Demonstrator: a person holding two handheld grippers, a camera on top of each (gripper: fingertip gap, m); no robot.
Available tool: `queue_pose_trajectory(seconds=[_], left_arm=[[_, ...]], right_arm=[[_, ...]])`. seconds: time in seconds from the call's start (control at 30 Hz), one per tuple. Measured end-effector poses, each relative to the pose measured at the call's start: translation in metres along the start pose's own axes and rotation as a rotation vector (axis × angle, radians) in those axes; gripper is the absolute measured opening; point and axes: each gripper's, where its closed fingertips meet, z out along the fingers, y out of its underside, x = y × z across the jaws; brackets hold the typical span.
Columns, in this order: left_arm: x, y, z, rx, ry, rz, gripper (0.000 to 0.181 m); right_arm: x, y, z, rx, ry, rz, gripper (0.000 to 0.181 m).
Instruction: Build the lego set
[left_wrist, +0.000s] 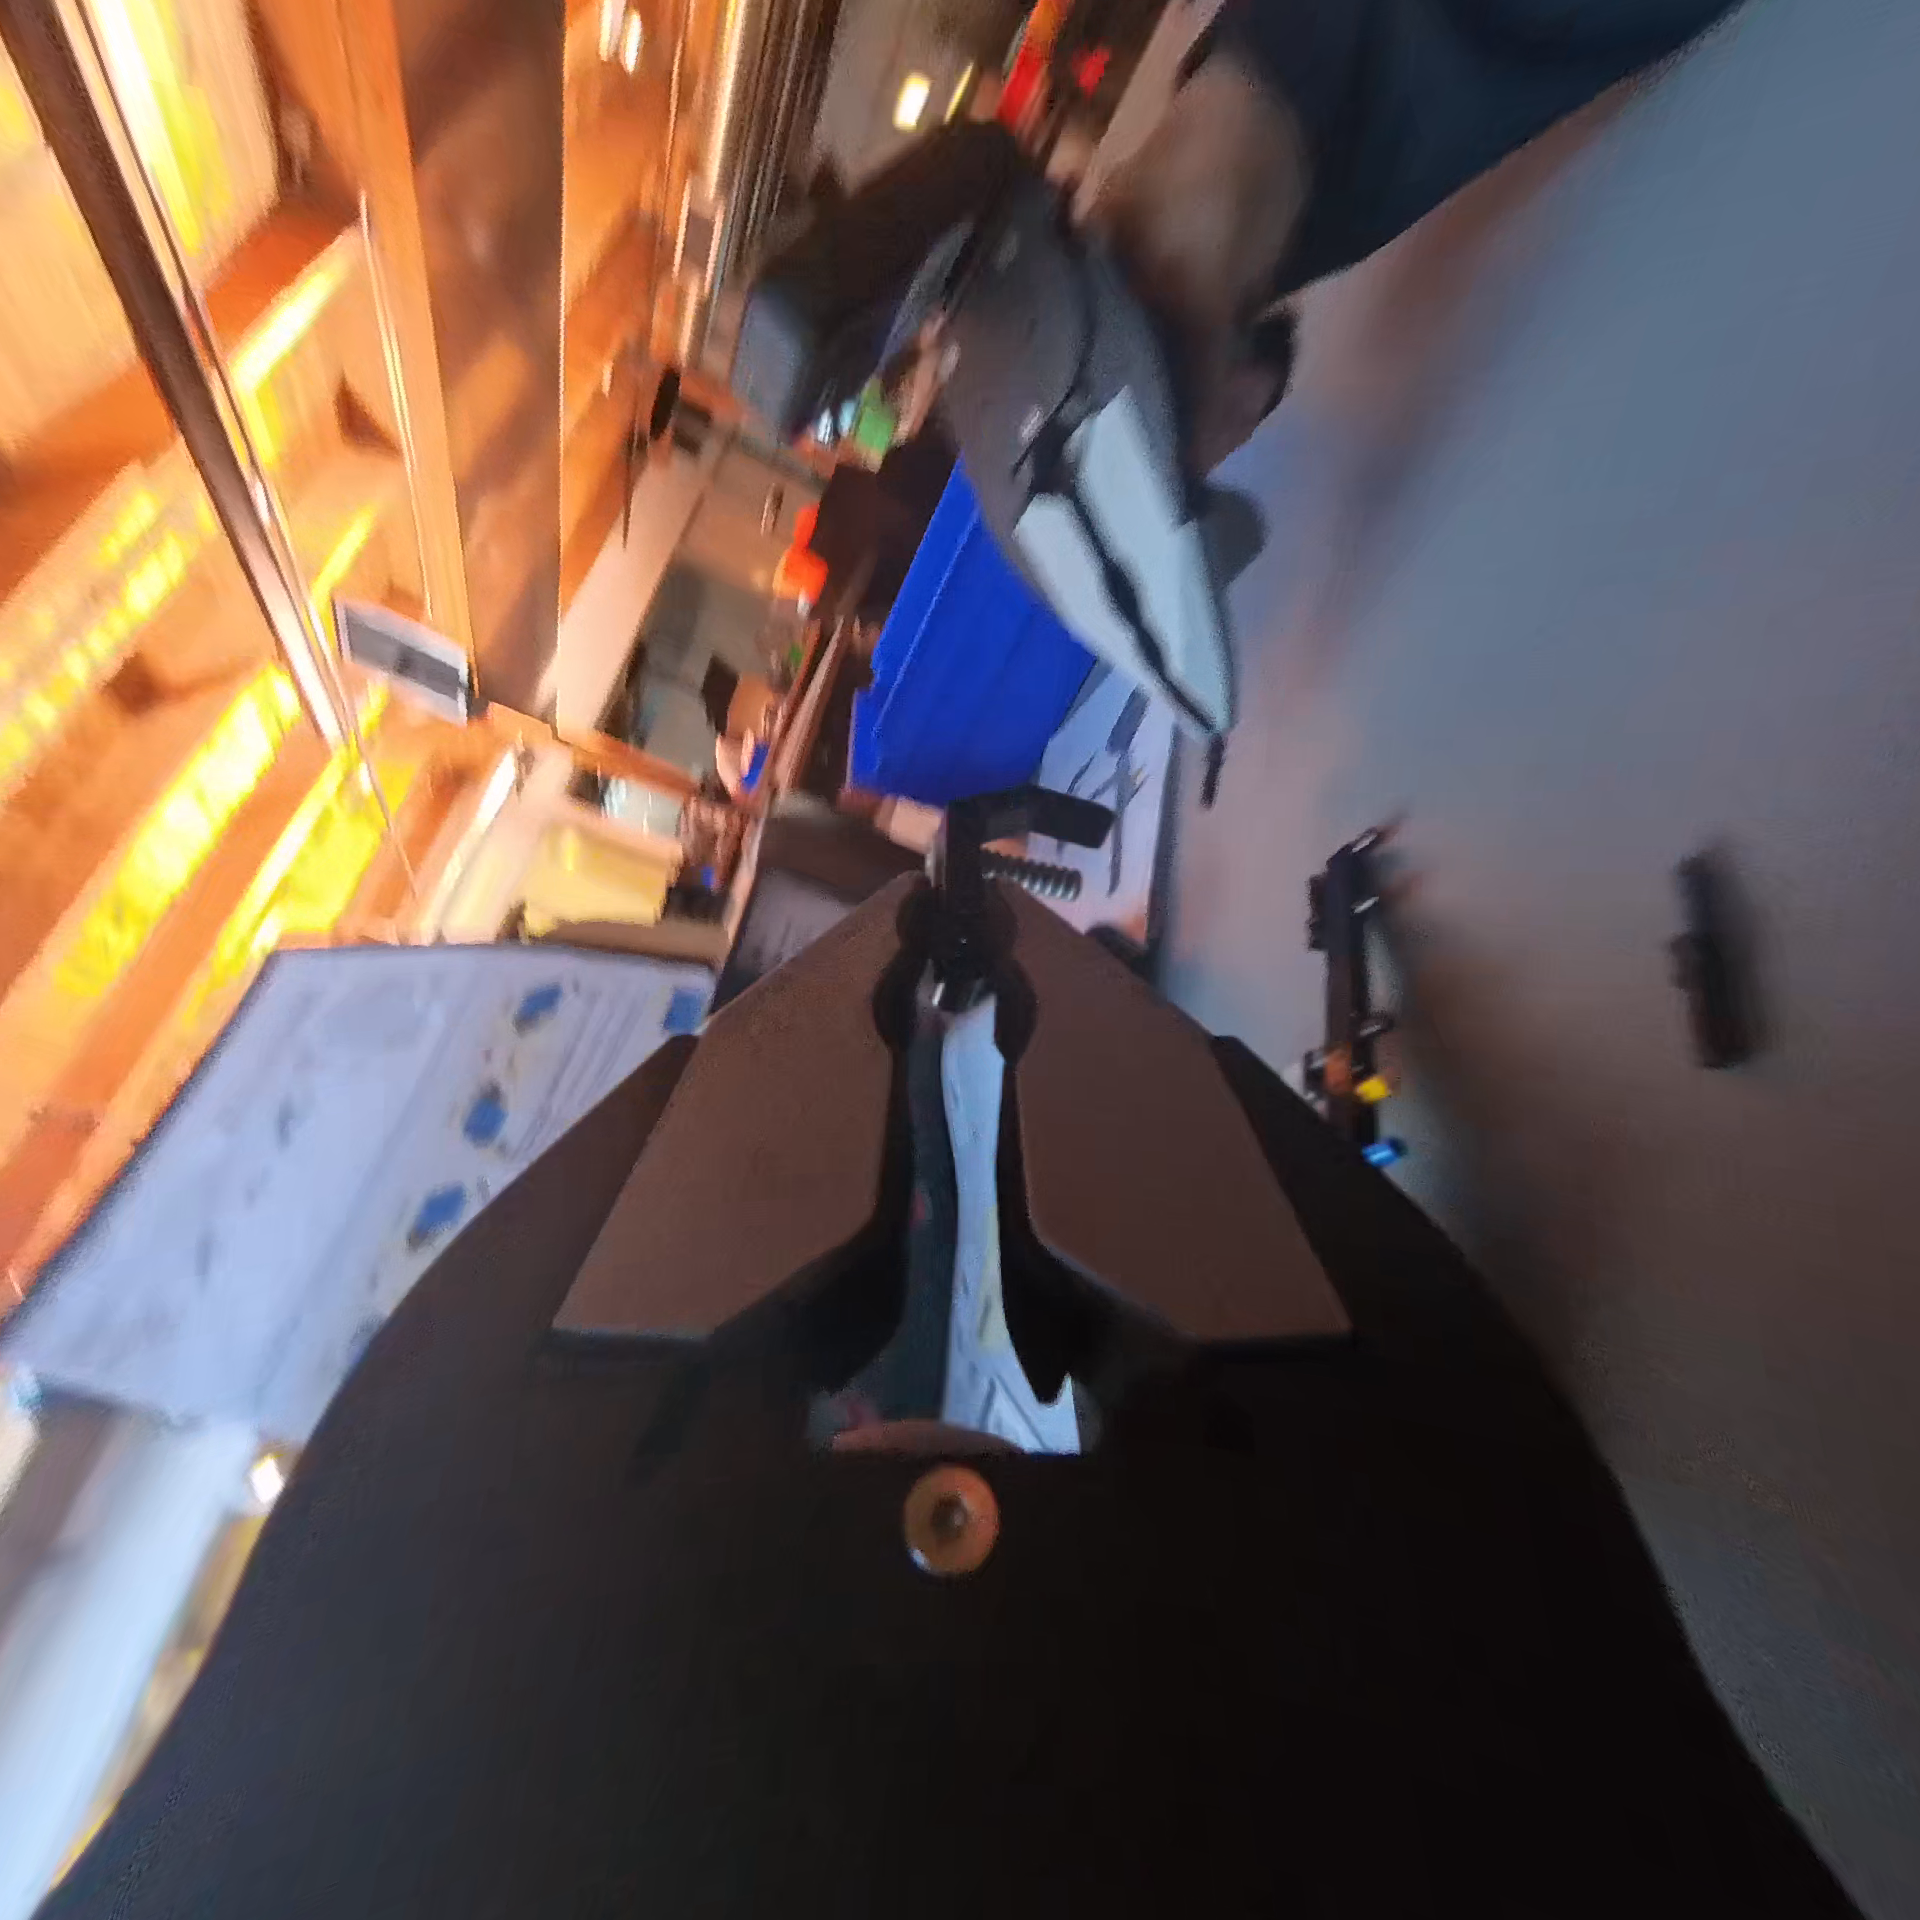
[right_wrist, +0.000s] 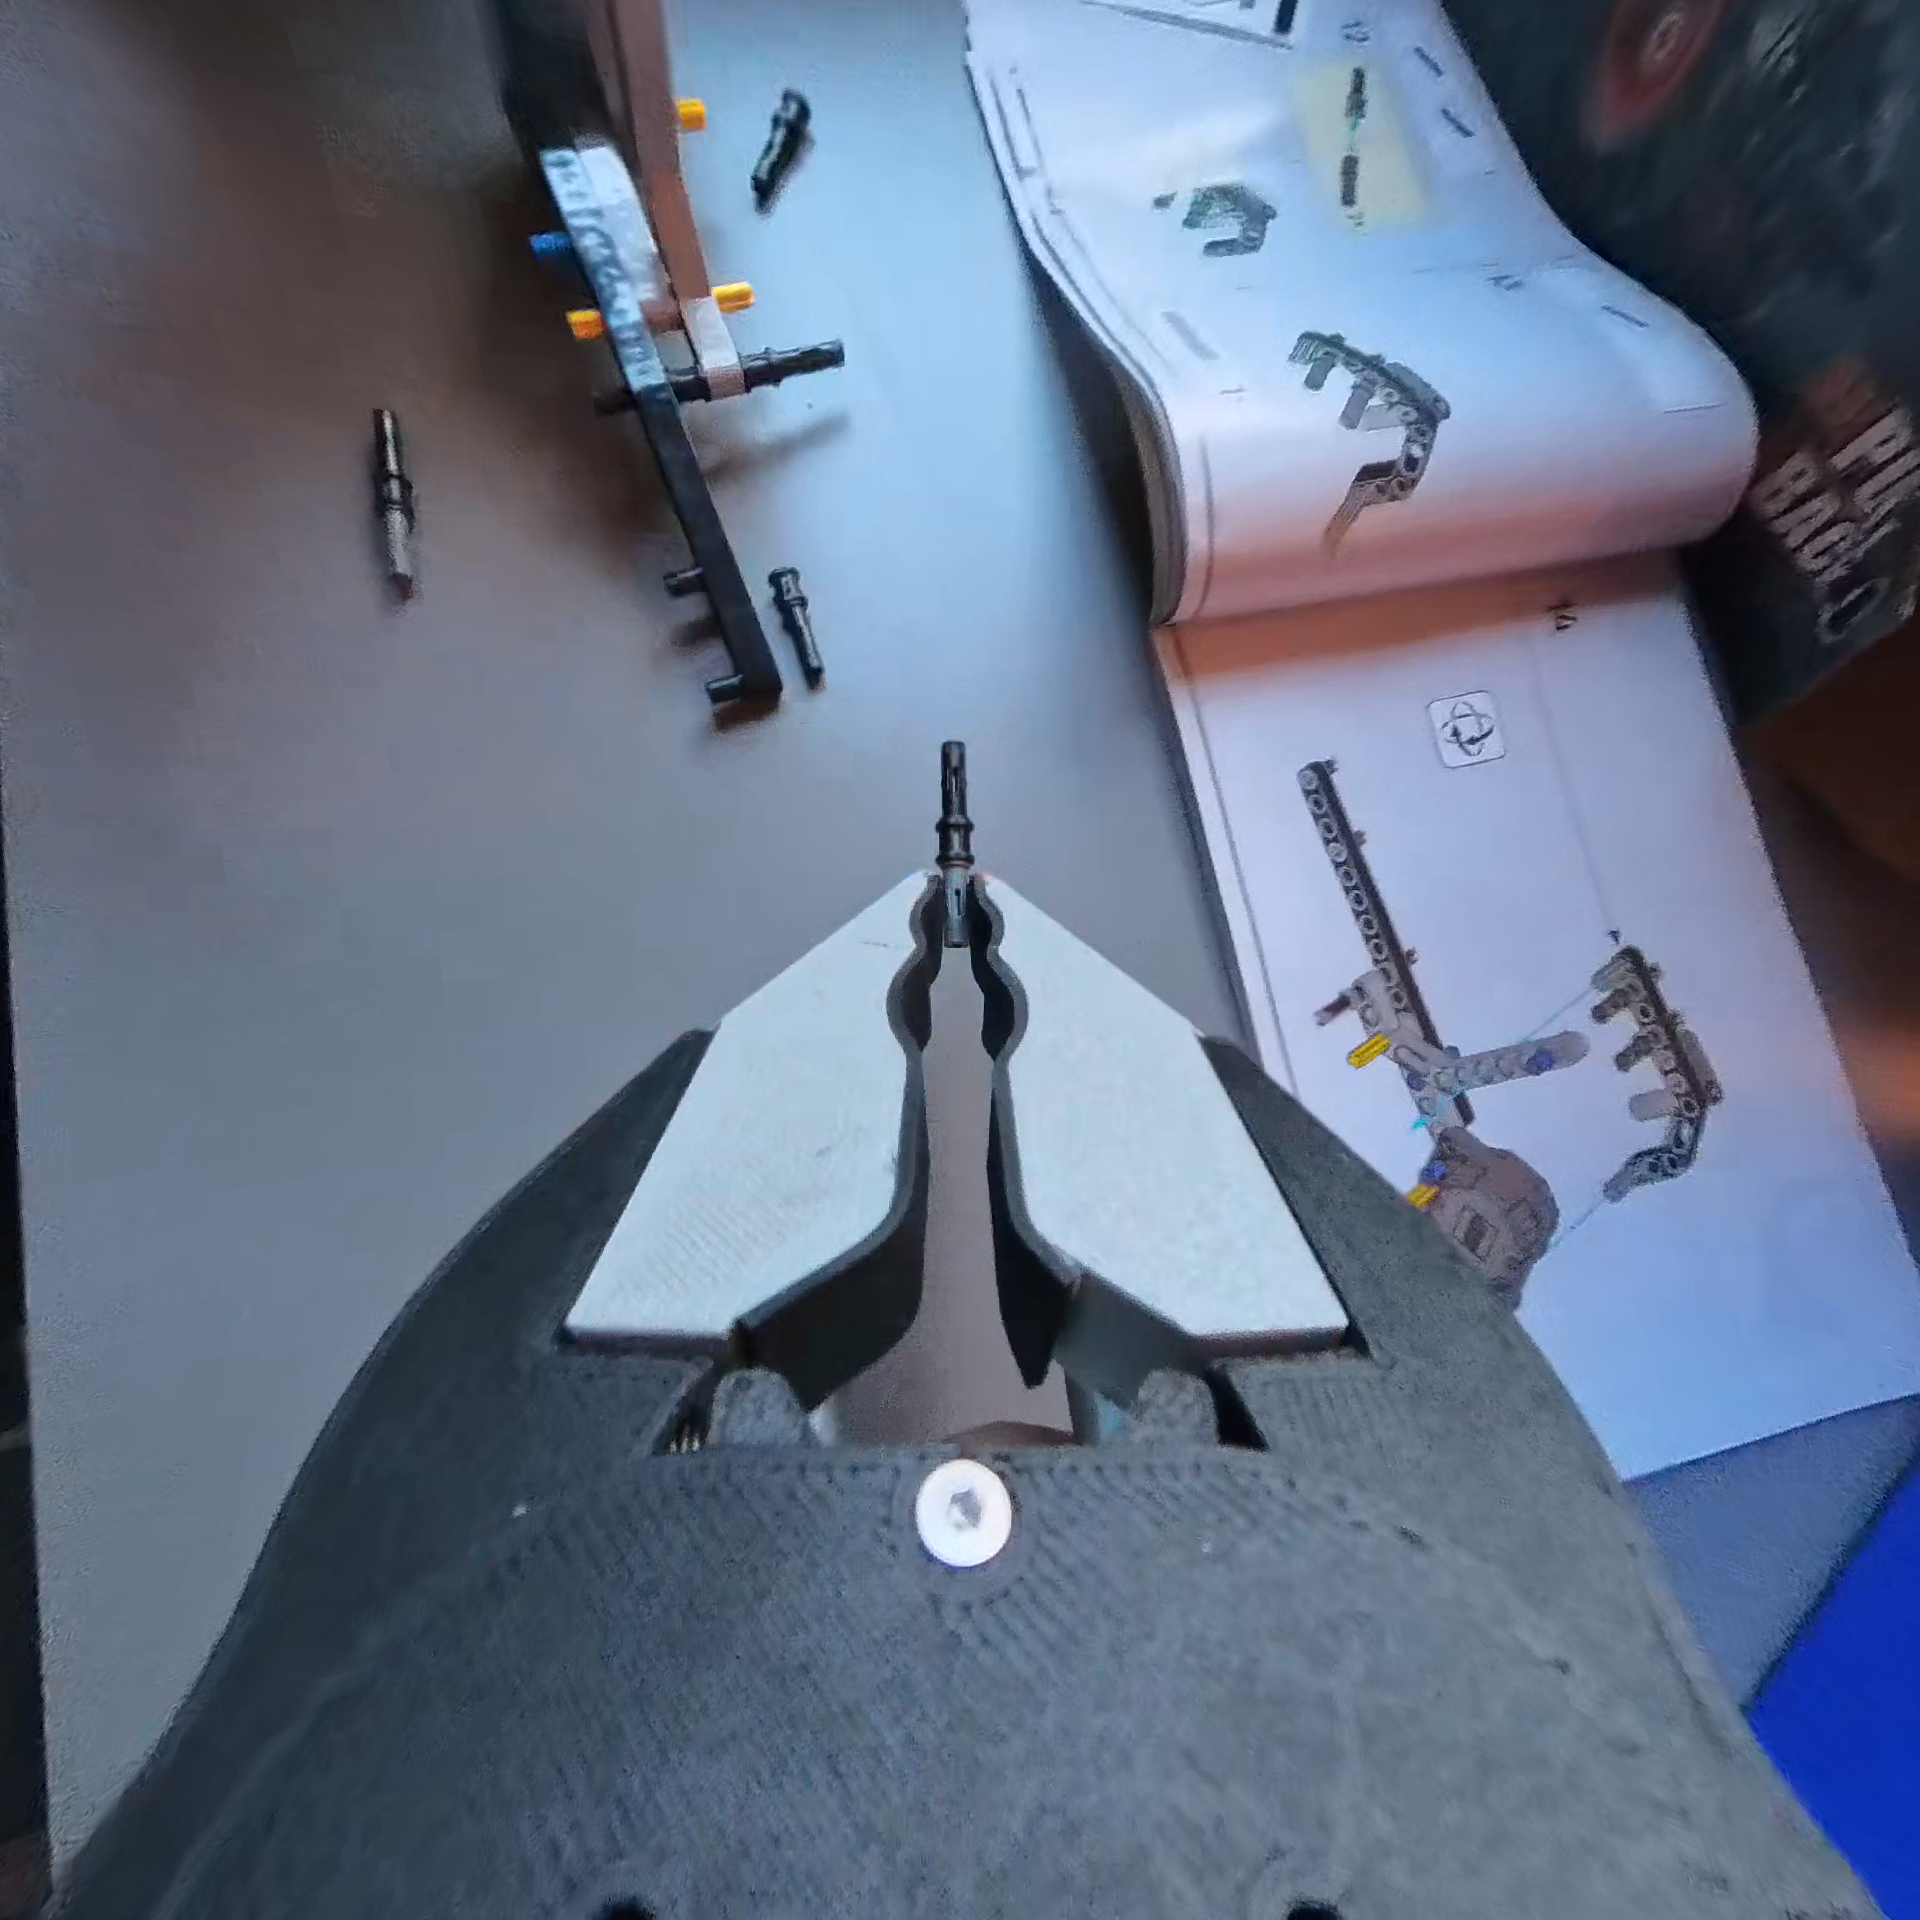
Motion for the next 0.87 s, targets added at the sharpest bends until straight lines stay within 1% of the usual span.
queue_pose_trajectory(seconds=[0.03, 0.07, 0.17, 0.23, 0.3, 0.37, 0.47, 0.63, 0.87], left_arm=[[0.005, -0.011, -0.003, 0.041, -0.004, 0.061, 0.005], [0.007, -0.016, -0.004, 0.049, -0.02, 0.104, 0.005], [0.016, -0.025, -0.006, 0.066, -0.008, 0.176, 0.005], [0.019, -0.024, -0.007, 0.066, 0.006, 0.186, 0.005], [0.019, -0.021, -0.005, 0.047, 0.007, 0.19, 0.005], [0.02, -0.021, -0.006, 0.052, 0.01, 0.194, 0.005], [0.022, -0.02, -0.005, 0.05, 0.017, 0.191, 0.004], [0.023, -0.018, -0.003, 0.046, 0.02, 0.196, 0.005], [0.027, -0.016, -0.001, 0.044, 0.039, 0.195, 0.005]], right_arm=[[-0.004, 0.0, -0.001, 0.007, -0.026, -0.005, 0.001], [-0.009, 0.0, -0.002, 0.014, -0.057, -0.018, 0.001], [-0.028, -0.005, -0.004, 0.047, -0.136, -0.078, 0.001], [-0.038, -0.004, 0.002, 0.033, -0.178, -0.105, 0.001], [-0.048, 0.003, 0.011, -0.02, -0.22, -0.133, 0.001], [-0.054, 0.007, 0.019, -0.052, -0.23, -0.164, 0.001], [-0.067, 0.0, 0.023, -0.023, -0.281, -0.187, 0.001], [-0.079, -0.004, 0.028, 0.003, -0.291, -0.272, 0.001], [-0.081, -0.005, 0.03, 0.009, -0.289, -0.297, 0.001]])
